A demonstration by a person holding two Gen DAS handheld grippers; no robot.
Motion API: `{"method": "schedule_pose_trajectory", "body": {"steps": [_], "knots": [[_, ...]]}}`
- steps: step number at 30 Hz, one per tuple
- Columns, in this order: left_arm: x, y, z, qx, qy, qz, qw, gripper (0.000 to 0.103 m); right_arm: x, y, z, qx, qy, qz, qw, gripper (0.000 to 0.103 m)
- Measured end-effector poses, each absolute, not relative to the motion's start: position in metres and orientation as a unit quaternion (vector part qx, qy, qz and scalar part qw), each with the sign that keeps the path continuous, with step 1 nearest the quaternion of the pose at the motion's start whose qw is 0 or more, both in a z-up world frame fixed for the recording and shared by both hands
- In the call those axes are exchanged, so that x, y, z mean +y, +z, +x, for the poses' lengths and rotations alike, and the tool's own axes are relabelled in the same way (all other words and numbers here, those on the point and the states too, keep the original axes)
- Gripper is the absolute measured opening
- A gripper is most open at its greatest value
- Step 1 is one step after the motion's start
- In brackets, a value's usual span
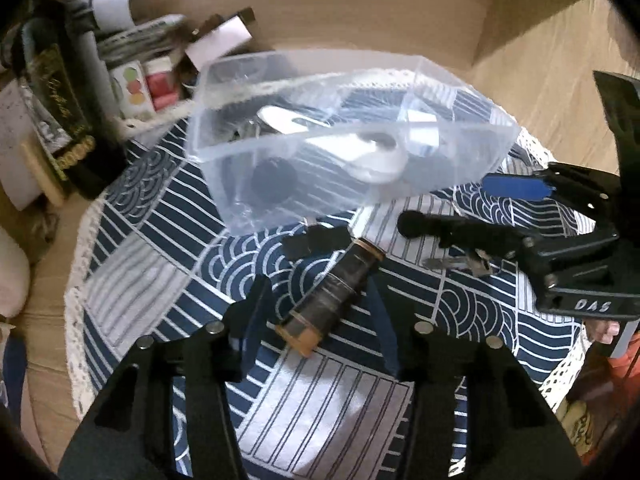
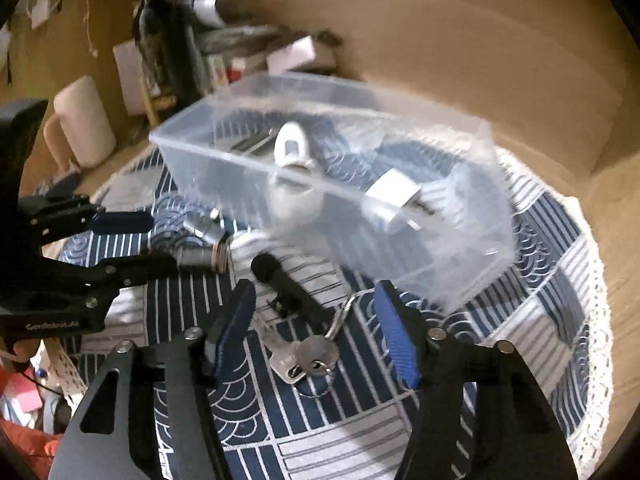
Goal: Organize rigid objects
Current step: 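Grasp the gold-and-black tube with the left tool while the right tool grasps the black stick, then place the gold-and-black tube in the box with the left tool while the right tool drops the black stick in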
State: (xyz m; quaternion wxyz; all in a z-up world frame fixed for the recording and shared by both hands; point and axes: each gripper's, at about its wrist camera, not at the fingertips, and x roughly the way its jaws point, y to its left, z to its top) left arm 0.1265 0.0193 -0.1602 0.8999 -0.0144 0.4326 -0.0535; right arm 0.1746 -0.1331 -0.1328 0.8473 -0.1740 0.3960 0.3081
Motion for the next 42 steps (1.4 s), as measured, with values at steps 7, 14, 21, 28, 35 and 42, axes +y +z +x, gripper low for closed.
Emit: {"method": "schedule_pose_trajectory", "body": {"steps": [7, 14, 21, 28, 35, 42], "knots": [[0.011, -0.171, 0.136, 0.443, -0.07, -0.006, 0.894, 0.036, -0.126, -0.147, 0.189, 0.423, 0.317, -0.177, 0.83, 0.033], [0.004, -0.17, 0.124, 0.432, -0.078, 0.003, 0.898, 0.023, -0.13, -0.144, 0.178, 0.406, 0.319, -0.176, 0.838, 0.033], [0.013, -0.156, 0.11, 0.41, -0.066, -0.014, 0.91, 0.023, -0.136, -0.124, 0.164, 0.374, 0.314, -0.165, 0.857, 0.033], [0.021, -0.124, 0.1, 0.365, -0.058, -0.017, 0.929, 0.023, -0.146, -0.09, 0.153, 0.329, 0.308, -0.147, 0.881, 0.033], [0.027, -0.09, 0.107, 0.323, -0.049, -0.023, 0.945, 0.023, -0.156, -0.057, 0.16, 0.284, 0.284, -0.135, 0.906, 0.033], [0.034, -0.063, 0.122, 0.292, -0.045, -0.033, 0.955, 0.023, -0.165, -0.036, 0.177, 0.259, 0.259, -0.121, 0.923, 0.033]]}}
